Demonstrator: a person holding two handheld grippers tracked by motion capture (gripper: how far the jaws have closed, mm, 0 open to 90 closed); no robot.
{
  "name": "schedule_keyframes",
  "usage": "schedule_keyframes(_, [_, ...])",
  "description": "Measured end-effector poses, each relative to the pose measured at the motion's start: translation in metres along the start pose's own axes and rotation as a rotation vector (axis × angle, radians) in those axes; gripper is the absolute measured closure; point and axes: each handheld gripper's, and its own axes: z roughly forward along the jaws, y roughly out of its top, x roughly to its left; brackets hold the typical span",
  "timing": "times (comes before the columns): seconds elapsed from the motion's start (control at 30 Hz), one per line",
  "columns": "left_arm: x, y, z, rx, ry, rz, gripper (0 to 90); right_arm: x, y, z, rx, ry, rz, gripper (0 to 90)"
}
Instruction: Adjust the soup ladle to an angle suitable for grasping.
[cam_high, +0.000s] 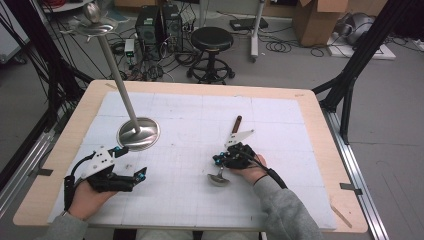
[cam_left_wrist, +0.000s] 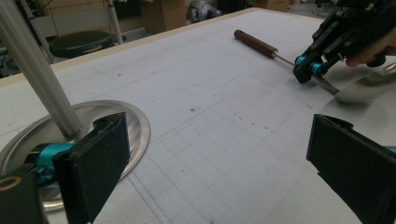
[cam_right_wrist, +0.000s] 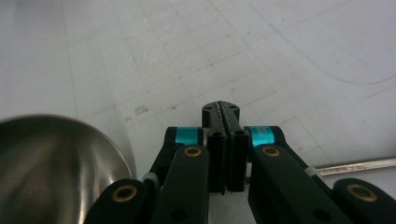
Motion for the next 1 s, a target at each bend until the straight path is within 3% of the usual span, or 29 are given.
schedule_keyframes(0.5, [0.000,0.000,-0.001,-0.002,-0.006,-0.007,6.9,0.012,-0.002,-0.004,0.046,-0.044,-0.046,89.7])
schedule_keyframes(1.0, [0.001,0.000,-0.001,-0.002,-0.005,-0.008,6.9,0.015,-0.012,-0.015,0.051,-0.003,-0.045,89.9])
